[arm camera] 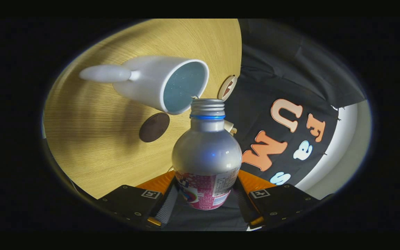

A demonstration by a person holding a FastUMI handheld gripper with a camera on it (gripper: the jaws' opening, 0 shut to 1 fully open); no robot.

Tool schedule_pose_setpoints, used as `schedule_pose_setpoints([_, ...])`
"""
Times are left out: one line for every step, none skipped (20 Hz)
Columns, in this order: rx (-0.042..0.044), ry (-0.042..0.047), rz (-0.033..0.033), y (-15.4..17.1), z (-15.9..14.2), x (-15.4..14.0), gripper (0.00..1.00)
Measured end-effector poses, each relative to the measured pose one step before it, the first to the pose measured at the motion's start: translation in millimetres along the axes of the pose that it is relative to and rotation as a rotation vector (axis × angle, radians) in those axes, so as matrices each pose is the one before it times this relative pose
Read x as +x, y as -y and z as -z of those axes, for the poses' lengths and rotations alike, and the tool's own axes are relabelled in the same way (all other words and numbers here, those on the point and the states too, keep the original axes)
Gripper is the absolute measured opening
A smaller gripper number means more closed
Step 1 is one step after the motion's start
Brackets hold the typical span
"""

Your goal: Take the bottle from table, then pour the juice into the cup, finally place the bottle on the coaster

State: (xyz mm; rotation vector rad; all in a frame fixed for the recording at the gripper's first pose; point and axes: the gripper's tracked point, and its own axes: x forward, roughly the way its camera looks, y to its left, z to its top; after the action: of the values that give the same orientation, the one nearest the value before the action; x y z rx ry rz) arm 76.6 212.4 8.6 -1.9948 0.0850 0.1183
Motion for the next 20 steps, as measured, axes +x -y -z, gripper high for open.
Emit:
schedule_pose_setpoints([-0.00148,0.00034,-0.00176,-0.34,-0.26,-0.12,0.78])
schedule_pose_setpoints([-0.00101,0.00082,0.00061,-0.37,-0.68,-0.92,0.78])
schedule_pose_setpoints([-0.00174,0.00063,0.00102,1.65,0.34,0.68,0.78])
schedule_pose_setpoints([-0.00319,-0.00019,0.00015,2.07,-0.52,-0.65,0.78])
schedule_pose_setpoints([-0.0022,-0.00012,-0.00049,-1.07,-0.54,-0.35,0.78])
schedule_pose_setpoints([-0.00269,-0.0009,-0.00163,-0.75,-0.55,-0.08,0.78])
schedule_pose_setpoints([-0.00415,0.00019,-0.00301,-0.78,0.66,-0.11,0.78])
schedule_pose_setpoints([-0.0066,0.00052,-0.00386,0.15,-0.6,-0.31,0.78])
schedule_pose_setpoints([-0.00493,0.00066,-0.00248,0.09,-0.33,-0.19,0.78])
schedule_pose_setpoints([-0.00281,-0.00055,-0.00273,-1.04,-0.07,-0.64,0.78])
schedule_pose_setpoints([-0.00161,-0.00086,-0.00303,-0.14,1.08,1.18,0.78])
schedule_pose_setpoints([-0.00124,-0.00071,0.00039,0.69,0.32,-0.15,0.78])
schedule_pose_setpoints([-0.00248,-0.00117,-0.00047,-0.13,0.01,0.72,0.78])
schedule_pose_setpoints([-0.00466,0.00034,0.0001,0.15,-0.88,-0.53,0.78])
schedule_pose_setpoints([-0.00682,0.00118,0.00085,1.81,-0.43,0.07,0.78])
schedule_pose_setpoints([-0.00759,-0.00053,0.00201,0.87,-1.34,-0.66,0.78])
schedule_pose_setpoints([-0.0074,-0.00146,0.00482,1.7,1.6,0.05,0.78])
schedule_pose_setpoints([-0.0052,-0.00301,0.00416,1.45,0.61,1.01,0.78])
schedule_pose_setpoints([-0.001,-0.00208,0.00079,0.16,0.32,1.9,0.78])
schedule_pose_setpoints([-0.0012,0.00032,-0.00279,-0.65,-0.04,1.03,0.78])
